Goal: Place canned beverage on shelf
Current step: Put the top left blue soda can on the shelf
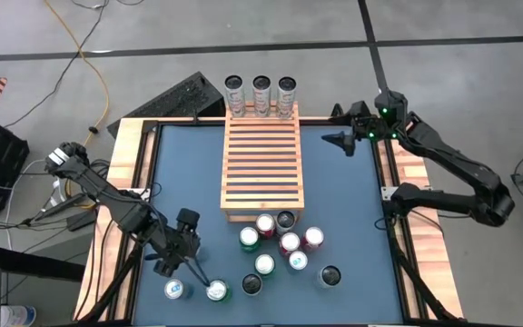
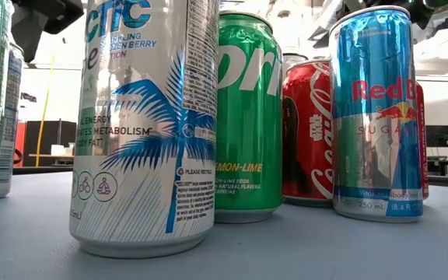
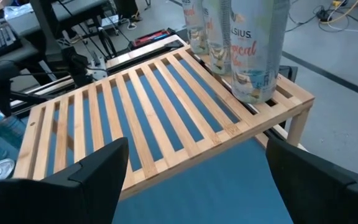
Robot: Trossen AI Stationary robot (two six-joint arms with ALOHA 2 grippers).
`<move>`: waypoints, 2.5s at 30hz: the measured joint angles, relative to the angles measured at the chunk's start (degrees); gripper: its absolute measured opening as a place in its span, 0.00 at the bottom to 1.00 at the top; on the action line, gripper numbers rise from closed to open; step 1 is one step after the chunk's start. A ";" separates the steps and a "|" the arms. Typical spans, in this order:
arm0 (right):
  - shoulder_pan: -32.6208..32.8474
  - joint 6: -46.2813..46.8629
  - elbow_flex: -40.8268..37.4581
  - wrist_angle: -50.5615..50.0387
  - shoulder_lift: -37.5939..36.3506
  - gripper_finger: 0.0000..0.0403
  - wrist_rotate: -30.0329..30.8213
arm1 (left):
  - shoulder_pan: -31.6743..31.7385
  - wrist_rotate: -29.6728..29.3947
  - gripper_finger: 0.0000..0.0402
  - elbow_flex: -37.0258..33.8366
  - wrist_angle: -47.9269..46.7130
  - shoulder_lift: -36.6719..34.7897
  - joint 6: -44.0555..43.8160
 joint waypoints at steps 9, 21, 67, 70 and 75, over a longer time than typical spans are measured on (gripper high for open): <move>0.27 1.91 0.00 0.05 4.20 0.90 0.00 | -0.49 0.42 0.76 -2.90 0.87 -0.95 2.98; 0.90 2.32 0.00 0.61 5.47 0.90 -0.13 | -0.49 -0.84 0.76 -4.13 1.35 -1.36 8.34; 1.34 7.91 0.00 3.34 3.17 0.90 -0.37 | 6.69 -4.90 0.57 3.15 -2.23 -3.13 -16.26; 1.84 7.91 -0.01 3.36 2.98 0.90 -0.37 | 6.69 -5.64 0.57 8.09 -7.40 -3.15 -17.97; 2.57 7.91 0.00 3.32 2.98 0.90 -0.37 | 9.15 -13.65 0.57 17.08 -12.77 -3.19 -18.74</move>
